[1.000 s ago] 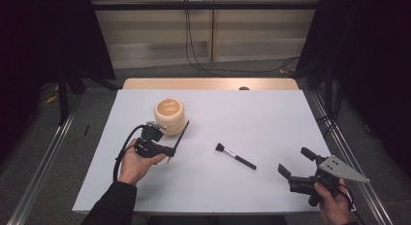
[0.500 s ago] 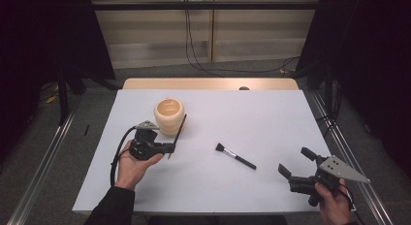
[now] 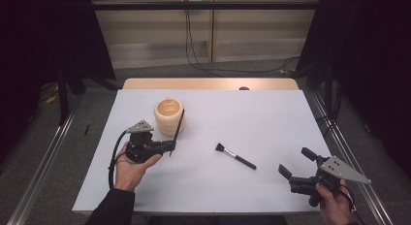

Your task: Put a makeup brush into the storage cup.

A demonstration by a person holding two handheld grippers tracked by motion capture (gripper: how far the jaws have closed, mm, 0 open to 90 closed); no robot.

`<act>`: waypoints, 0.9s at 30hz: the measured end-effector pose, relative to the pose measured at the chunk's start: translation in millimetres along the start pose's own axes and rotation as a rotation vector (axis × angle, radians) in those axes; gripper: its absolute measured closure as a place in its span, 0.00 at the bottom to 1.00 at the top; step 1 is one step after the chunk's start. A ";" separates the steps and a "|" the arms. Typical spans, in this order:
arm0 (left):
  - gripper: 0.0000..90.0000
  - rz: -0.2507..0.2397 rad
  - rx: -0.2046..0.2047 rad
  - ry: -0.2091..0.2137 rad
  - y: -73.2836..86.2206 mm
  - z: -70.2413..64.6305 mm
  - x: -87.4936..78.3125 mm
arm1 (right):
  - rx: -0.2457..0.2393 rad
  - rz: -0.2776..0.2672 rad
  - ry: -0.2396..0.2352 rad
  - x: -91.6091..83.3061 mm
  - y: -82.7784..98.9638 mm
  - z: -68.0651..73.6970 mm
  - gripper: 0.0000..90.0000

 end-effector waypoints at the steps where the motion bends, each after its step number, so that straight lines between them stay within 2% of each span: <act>1: 0.94 -0.004 0.007 0.006 -0.6 -1.1 -0.6 | 0.006 0.000 -0.004 0.0 0.0 0.6 0.00; 5: 0.94 -0.040 0.021 0.057 -4.1 -10.2 -2.4 | 0.013 -0.004 -0.001 0.0 -0.6 0.2 0.00; 8: 0.94 -0.060 0.041 0.066 -7.9 -15.8 -4.4 | 0.017 -0.005 0.001 0.0 -0.6 0.3 0.00; 10: 0.94 -0.097 0.044 0.074 -12.4 -18.8 -6.5 | 0.019 -0.004 0.000 0.0 -0.7 0.5 0.00; 16: 0.94 -0.205 0.057 0.036 -23.5 -16.6 -15.3 | 0.028 -0.008 0.004 0.0 -1.3 0.8 0.00; 18: 0.94 -0.223 0.076 0.014 -25.2 -15.1 -17.5 | 0.021 -0.006 0.001 -0.1 -1.1 0.6 0.00; 20: 0.94 -0.262 0.089 0.001 -28.8 -14.8 -19.1 | 0.029 -0.009 0.003 0.1 -1.3 0.8 0.00; 22: 0.94 -0.302 0.077 -0.002 -32.8 -15.3 -21.0 | 0.036 -0.012 0.010 0.2 -1.8 0.9 0.00; 27: 0.94 -0.330 0.068 -0.015 -35.8 -13.6 -23.9 | 0.019 -0.012 0.003 -0.1 -1.8 0.3 0.00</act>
Point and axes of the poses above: each handheld gripper's, and its own axes: x roughly forward along the jaws, y roughly out of its underside, z roughly to its left, the point moved 9 cm from there along x, roughly forward along the jaws, and after that the axes turned 15 degrees about -z, right-handed, at the moved point
